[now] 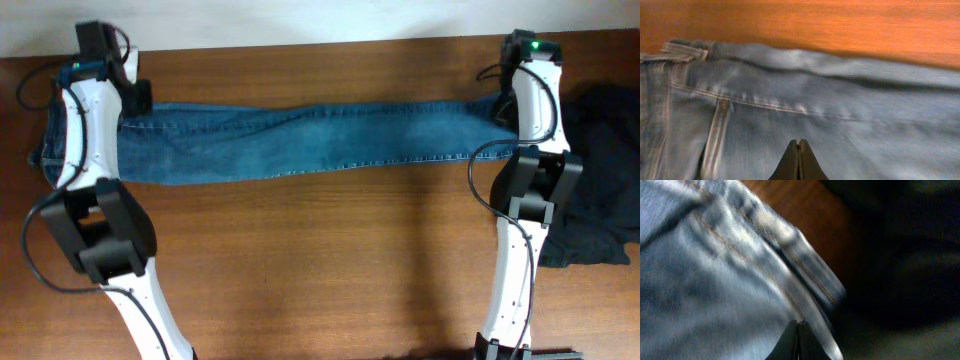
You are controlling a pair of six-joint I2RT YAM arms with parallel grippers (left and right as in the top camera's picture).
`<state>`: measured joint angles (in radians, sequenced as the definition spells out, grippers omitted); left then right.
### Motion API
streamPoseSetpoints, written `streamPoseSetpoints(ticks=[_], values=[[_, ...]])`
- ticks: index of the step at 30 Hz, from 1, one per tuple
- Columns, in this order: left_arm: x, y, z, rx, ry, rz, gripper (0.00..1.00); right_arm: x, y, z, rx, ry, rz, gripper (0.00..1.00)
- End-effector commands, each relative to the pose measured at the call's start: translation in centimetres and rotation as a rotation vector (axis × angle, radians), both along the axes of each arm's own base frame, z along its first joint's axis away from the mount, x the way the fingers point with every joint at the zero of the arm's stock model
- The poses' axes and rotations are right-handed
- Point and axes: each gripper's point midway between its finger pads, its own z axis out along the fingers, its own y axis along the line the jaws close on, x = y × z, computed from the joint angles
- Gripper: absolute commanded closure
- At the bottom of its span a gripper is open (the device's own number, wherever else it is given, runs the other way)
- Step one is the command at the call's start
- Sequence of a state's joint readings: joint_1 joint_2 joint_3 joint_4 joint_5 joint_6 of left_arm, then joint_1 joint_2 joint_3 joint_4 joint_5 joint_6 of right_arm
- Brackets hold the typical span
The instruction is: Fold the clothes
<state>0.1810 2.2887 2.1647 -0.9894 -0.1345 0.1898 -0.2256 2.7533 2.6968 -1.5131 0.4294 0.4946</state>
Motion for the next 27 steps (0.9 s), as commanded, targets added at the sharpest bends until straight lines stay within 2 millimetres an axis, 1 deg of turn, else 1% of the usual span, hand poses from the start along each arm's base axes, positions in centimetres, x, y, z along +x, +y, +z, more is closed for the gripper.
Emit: streamPoseSetpoints(ticks=[1, 3, 4, 5, 6, 7, 9, 10, 12, 14, 15, 17, 18, 19, 20, 21, 22, 23, 26, 27], values=[[-2.8, -1.4, 7.4, 0.018, -0.049, 0.005, 0.99, 0.9, 2.4, 11.0, 0.1, -0.243, 0.007, 0.96], [-5.3, -0.7, 5.9, -0.015, 0.053, 0.06, 0.98, -0.1, 4.7, 13.2, 0.209, -0.267, 0.028, 0.96], [-6.2, 0.1, 5.2, -0.024, 0.092, 0.085, 0.98, -0.7, 5.9, 14.2, 0.258, -0.263, 0.064, 0.96], [-7.0, 0.7, 4.5, -0.031, 0.125, 0.101, 0.98, -0.6, 7.2, 15.1, 0.313, -0.274, 0.151, 0.96], [-7.4, 1.1, 4.0, -0.035, 0.141, 0.111, 0.98, -0.5, 8.0, 15.5, 0.342, -0.281, 0.198, 0.96], [-8.2, 2.0, 3.0, -0.044, 0.174, 0.137, 0.99, -0.2, 10.0, 16.5, 0.422, -0.31, 0.286, 0.96], [-9.1, 2.8, 1.7, -0.055, 0.22, 0.157, 0.99, -0.1, 11.9, 17.6, 0.483, -0.341, 0.342, 0.96], [-9.6, 3.4, 0.8, -0.062, 0.248, 0.171, 0.99, -0.1, 12.4, 18.0, 0.496, -0.352, 0.353, 0.96], [-9.8, 4.5, -0.9, -0.068, 0.268, 0.193, 0.99, -0.1, 13.2, 18.5, 0.498, -0.359, 0.371, 0.96], [-8.9, 5.8, -2.8, -0.079, 0.248, 0.21, 0.99, 0.0, 14.1, 18.5, 0.501, -0.354, 0.391, 0.96], [-8.6, 5.9, -3.2, -0.089, 0.242, 0.205, 0.99, 0.0, 14.2, 18.4, 0.501, -0.351, 0.399, 0.96], [-6.9, 6.0, -5.3, -0.111, 0.218, 0.157, 0.99, 0.0, 15.0, 18.4, 0.502, -0.341, 0.434, 0.96], [-6.7, 6.1, -5.8, -0.109, 0.217, 0.157, 0.99, 0.0, 15.0, 18.4, 0.503, -0.341, 0.435, 0.96], [-6.2, 6.5, -7.0, -0.101, 0.217, 0.154, 0.99, 0.0, 15.4, 18.4, 0.504, -0.34, 0.441, 0.96], [-6.1, 6.7, -7.5, -0.093, 0.22, 0.158, 0.99, 0.1, 15.5, 18.4, 0.504, -0.339, 0.444, 0.96], [-6.1, 7.1, -8.8, -0.085, 0.234, 0.165, 0.99, 0.1, 15.7, 18.4, 0.505, -0.338, 0.448, 0.96], [-6.2, 7.5, -9.3, -0.073, 0.246, 0.174, 0.99, 0.1, 15.7, 18.4, 0.505, -0.338, 0.448, 0.96], [-6.7, 8.4, -10.1, -0.045, 0.271, 0.191, 0.99, 0.1, 15.8, 18.4, 0.506, -0.337, 0.449, 0.96], [-8.9, 11.1, -12.3, 0.028, 0.359, 0.251, 0.99, 0.1, 16.0, 18.4, 0.506, -0.337, 0.453, 0.96], [-9.4, 11.8, -12.7, 0.035, 0.374, 0.266, 0.99, 0.1, 16.0, 18.4, 0.507, -0.336, 0.454, 0.96]])
